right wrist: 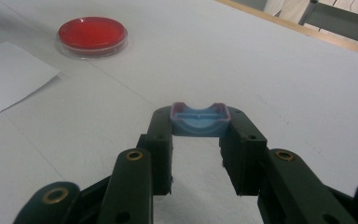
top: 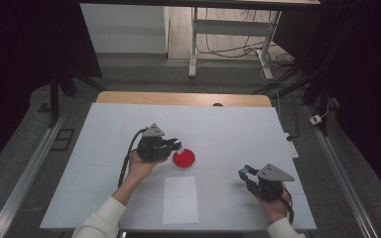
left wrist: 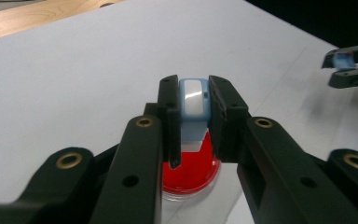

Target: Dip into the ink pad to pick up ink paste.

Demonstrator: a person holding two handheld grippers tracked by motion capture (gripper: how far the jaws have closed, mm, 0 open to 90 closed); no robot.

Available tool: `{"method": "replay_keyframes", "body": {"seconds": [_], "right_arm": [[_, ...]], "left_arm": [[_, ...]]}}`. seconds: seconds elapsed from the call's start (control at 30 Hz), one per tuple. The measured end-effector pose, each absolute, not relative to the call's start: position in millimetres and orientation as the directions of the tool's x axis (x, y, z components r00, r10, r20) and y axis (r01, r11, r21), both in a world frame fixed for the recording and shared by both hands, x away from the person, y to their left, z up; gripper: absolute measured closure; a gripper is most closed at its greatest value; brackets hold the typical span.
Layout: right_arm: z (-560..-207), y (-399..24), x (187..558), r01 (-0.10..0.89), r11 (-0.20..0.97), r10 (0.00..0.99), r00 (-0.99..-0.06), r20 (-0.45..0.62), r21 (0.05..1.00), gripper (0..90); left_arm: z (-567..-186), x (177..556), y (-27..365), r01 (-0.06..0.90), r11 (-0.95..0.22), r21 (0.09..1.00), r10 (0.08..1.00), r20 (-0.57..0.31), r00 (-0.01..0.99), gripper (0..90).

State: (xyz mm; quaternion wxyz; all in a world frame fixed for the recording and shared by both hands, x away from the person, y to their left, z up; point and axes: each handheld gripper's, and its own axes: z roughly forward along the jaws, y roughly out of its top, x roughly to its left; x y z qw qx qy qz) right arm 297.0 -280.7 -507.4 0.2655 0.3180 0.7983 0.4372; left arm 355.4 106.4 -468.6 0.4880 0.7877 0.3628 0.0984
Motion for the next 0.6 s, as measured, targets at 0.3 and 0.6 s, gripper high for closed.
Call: {"method": "replay_keyframes", "body": {"seconds": [0.3, 0.6], "right_arm": [[-507.7, -281.0, 297.8, 0.275, 0.422, 0.74, -0.655, -0.153, 0.864, 64.7], [-507.8, -280.6, 297.6, 0.274, 0.422, 0.739, -0.656, -0.153, 0.864, 64.6]], "left_arm": [[-453.4, 340.6, 112.7, 0.448, -0.263, 0.855, 0.64, -0.193, 0.744, 75.2], [-446.2, 330.3, 111.1, 0.439, -0.269, 0.857, 0.594, -0.211, 0.776, 74.9]]}}
